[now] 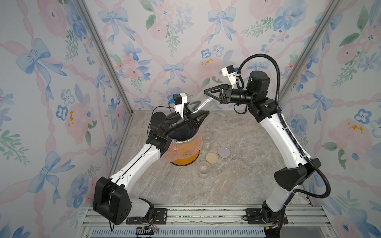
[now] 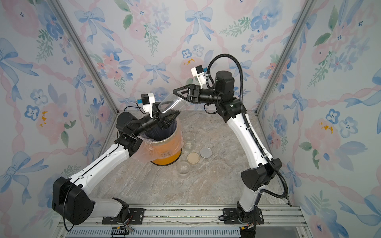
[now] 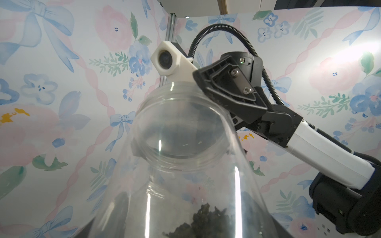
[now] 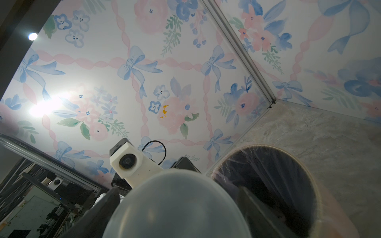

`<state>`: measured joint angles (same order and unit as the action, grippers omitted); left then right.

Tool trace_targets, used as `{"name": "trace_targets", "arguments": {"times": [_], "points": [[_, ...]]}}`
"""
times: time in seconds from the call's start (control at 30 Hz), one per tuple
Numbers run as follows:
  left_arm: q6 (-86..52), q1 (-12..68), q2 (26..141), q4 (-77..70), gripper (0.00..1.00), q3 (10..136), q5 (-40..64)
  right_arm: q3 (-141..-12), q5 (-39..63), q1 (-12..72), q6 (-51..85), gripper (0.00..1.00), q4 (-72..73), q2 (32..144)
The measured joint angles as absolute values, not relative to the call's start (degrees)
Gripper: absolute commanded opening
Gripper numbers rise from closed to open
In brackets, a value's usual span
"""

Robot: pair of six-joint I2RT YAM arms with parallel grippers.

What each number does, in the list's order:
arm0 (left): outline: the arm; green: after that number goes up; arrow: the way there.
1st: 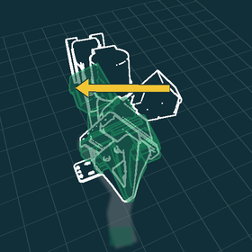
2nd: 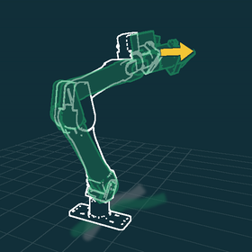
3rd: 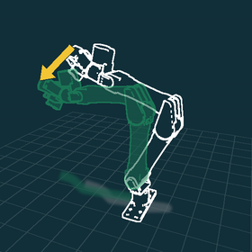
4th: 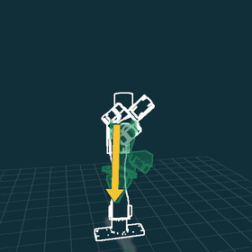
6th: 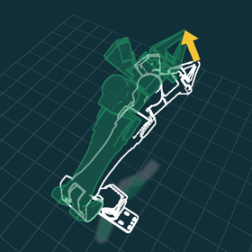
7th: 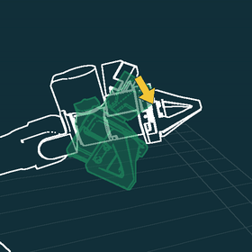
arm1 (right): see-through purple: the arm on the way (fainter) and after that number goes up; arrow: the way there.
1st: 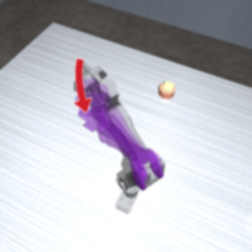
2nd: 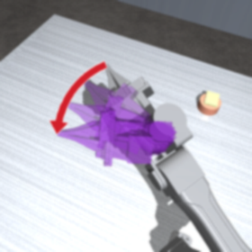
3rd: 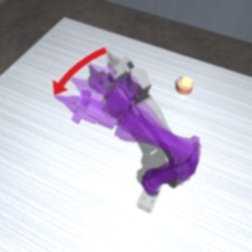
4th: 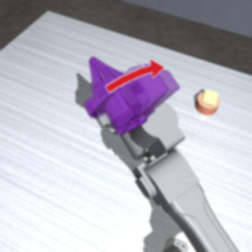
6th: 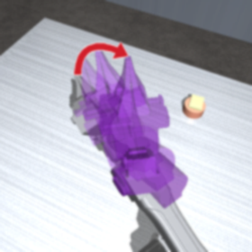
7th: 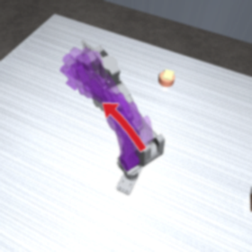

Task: Empty moldy tea leaves from jars
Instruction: Unscrew the lid from the jar.

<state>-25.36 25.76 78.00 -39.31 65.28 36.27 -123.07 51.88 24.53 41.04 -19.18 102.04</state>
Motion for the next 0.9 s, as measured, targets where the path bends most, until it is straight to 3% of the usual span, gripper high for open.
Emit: {"name": "trace_targets", "arguments": {"times": [0.4,0.9], "points": [[-9.04,28.71,76.38,-39.44,0.25,61.71,28.01,-127.52,43.31,26.37,39.59,0.66,-31.44,102.04],[5.91,29.52,76.31,-39.18,0.24,62.04,24.21,-129.88,38.85,28.21,38.33,0.65,-34.35,102.13]]}}
